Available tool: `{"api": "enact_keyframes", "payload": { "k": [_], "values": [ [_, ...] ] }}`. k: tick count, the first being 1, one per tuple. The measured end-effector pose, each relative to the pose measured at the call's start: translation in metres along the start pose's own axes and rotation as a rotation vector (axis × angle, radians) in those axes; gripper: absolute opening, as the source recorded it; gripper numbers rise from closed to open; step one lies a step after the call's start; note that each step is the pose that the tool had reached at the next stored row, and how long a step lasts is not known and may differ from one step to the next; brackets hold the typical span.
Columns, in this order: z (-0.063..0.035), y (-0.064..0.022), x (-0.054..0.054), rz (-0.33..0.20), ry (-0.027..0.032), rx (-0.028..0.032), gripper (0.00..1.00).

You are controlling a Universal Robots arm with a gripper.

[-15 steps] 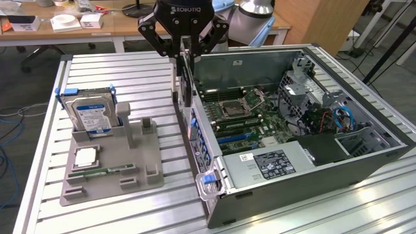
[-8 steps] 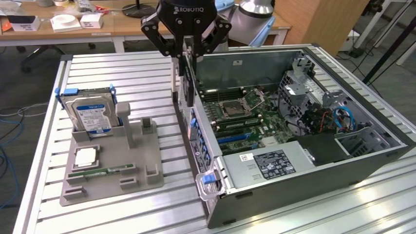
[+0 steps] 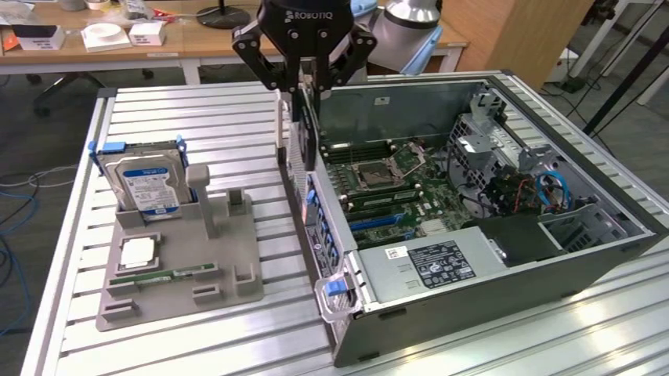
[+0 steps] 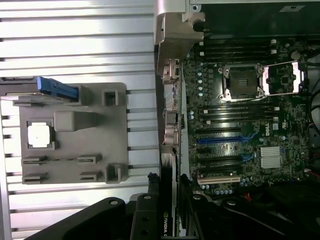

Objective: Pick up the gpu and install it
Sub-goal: 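Pick up the gpu and move the gpu toward the slot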

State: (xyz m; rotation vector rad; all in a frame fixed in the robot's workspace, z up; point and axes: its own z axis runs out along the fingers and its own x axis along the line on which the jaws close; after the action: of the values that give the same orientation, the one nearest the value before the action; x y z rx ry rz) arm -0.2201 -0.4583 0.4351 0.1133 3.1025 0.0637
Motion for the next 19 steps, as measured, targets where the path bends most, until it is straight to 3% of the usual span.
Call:
{"api": "enact_keyframes", "payload": {
  "k": [19],
  "values": [
    [0.0004, 0.0008, -0.011, 0.000, 0.0000, -0.0001, 0.26]
  ]
}}
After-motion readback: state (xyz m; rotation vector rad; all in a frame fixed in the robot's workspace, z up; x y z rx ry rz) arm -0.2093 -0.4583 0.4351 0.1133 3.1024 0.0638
